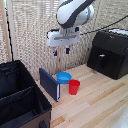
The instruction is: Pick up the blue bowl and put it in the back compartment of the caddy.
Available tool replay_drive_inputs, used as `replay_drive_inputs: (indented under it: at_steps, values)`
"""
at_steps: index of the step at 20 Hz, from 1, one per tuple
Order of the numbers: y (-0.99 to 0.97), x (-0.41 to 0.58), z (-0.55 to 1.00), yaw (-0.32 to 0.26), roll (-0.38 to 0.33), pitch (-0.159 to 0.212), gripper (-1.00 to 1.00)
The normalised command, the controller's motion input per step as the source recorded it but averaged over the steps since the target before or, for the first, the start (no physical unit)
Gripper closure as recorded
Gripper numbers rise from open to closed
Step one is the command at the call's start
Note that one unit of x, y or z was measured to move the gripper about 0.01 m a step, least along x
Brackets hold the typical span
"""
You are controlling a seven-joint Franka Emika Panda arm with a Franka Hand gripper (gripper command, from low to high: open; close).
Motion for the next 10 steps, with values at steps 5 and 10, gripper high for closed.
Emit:
replay_drive_inputs:
  at_steps: [5,10]
  values:
    - [-0.44,0.229,-0.01,-0.025,0.054,0.0,-1.0]
    - [-0.59,0.328,0.0,-0.03,0.068,0.003,-1.0]
